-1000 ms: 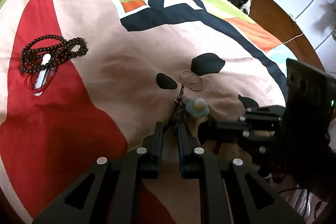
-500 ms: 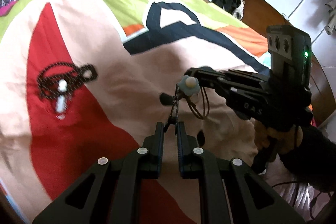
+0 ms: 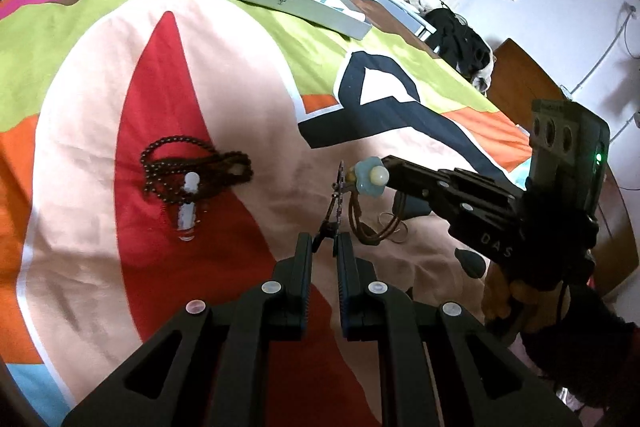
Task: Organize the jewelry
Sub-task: 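Lift the yellow-bead keychain off the bed with the left tool, then carry the keychain into the white tray with the left tool and release it, then withdraw both tools from the tray and move the right tool toward the silver hoops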
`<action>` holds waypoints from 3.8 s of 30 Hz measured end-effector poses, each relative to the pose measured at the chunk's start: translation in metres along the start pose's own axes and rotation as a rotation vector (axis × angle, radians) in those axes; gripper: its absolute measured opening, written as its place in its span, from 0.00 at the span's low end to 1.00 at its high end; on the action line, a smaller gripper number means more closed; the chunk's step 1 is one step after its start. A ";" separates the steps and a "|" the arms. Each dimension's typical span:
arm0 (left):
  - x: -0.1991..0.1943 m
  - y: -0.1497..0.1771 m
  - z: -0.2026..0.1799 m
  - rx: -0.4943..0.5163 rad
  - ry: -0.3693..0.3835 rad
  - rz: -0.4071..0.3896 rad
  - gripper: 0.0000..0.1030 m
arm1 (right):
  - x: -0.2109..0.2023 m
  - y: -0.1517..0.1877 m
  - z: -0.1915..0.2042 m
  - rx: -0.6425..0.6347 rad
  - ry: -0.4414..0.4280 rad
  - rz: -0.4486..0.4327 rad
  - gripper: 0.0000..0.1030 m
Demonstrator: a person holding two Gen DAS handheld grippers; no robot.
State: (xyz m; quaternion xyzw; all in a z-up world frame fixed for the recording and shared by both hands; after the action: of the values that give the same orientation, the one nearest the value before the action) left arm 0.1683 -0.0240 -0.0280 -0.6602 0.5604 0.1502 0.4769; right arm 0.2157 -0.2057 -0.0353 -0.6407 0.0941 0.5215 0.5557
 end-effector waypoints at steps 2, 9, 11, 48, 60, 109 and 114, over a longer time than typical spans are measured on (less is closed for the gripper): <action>-0.004 -0.002 0.001 0.004 -0.008 -0.003 0.09 | 0.003 -0.007 0.002 -0.001 -0.008 -0.006 0.03; -0.023 -0.049 0.016 0.008 -0.037 -0.067 0.09 | 0.011 -0.055 0.003 -0.021 -0.019 -0.061 0.03; -0.029 -0.073 0.020 0.034 -0.061 -0.096 0.09 | 0.013 -0.081 -0.001 -0.029 -0.019 -0.087 0.03; 0.020 -0.265 0.111 -0.022 -0.142 -0.170 0.26 | 0.080 -0.231 -0.102 0.057 0.065 -0.126 0.31; -0.044 -0.240 0.078 -0.021 -0.173 -0.342 0.83 | 0.011 -0.208 -0.102 0.094 0.102 -0.238 0.74; -0.018 0.060 0.041 0.064 -0.426 -0.105 0.98 | -0.015 0.087 -0.040 0.272 0.079 0.022 1.00; -0.003 0.052 0.042 0.052 -0.419 -0.077 0.98 | -0.009 0.083 -0.048 0.261 0.095 0.007 1.00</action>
State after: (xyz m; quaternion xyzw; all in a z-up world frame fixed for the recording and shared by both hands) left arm 0.1358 0.0159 -0.0703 -0.6230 0.4273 0.2513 0.6051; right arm 0.1808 -0.2787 -0.0871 -0.5865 0.1898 0.4756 0.6275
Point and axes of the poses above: each gripper's, at about its wrist camera, not at the fingertips, and x roughly the way its jaws point, z to its left, y to its underside, the point moved 2 cm from there along x, roughly the way its jaws point, and after that the axes turned 8 degrees about z, right-handed, at the moved point
